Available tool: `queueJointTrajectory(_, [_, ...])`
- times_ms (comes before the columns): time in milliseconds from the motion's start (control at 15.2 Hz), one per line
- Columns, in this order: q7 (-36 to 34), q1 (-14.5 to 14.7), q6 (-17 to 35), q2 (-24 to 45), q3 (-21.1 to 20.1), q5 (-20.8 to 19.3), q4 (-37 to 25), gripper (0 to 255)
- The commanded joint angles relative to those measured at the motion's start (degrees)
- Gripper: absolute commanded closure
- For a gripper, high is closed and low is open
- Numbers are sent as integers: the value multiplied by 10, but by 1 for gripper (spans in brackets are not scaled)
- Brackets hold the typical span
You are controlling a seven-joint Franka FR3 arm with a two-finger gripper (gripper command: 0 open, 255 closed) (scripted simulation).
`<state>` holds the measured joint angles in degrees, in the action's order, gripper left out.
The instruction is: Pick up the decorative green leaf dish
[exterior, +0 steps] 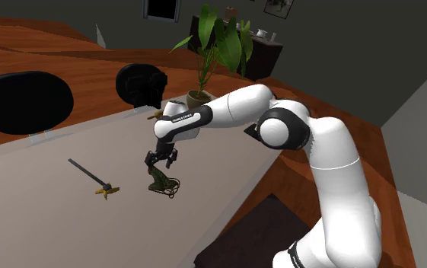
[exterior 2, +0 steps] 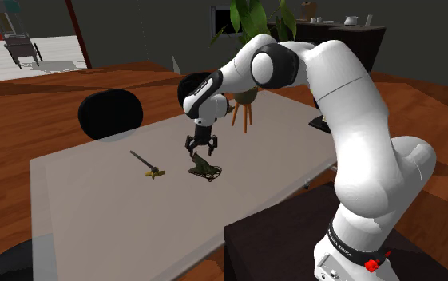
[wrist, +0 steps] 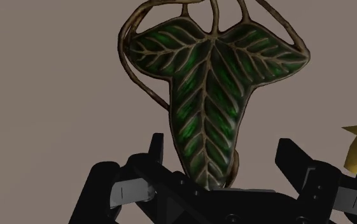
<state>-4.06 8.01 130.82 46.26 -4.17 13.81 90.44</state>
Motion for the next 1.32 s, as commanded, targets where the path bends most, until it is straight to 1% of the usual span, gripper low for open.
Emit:
queueJointTrajectory(0, [2,0,7,14,0,1,-8,0])
queueJointTrajectory(396, [6,0,24,43,-1,2,-19,0])
queueJointTrajectory(462, [6,0,23,42,-1,2,-19,255])
queueJointTrajectory(1056, [6,0,24,43,-1,2,-19,255])
queueJointTrajectory(1254, [3,0,13,24,-1,1,-11,255])
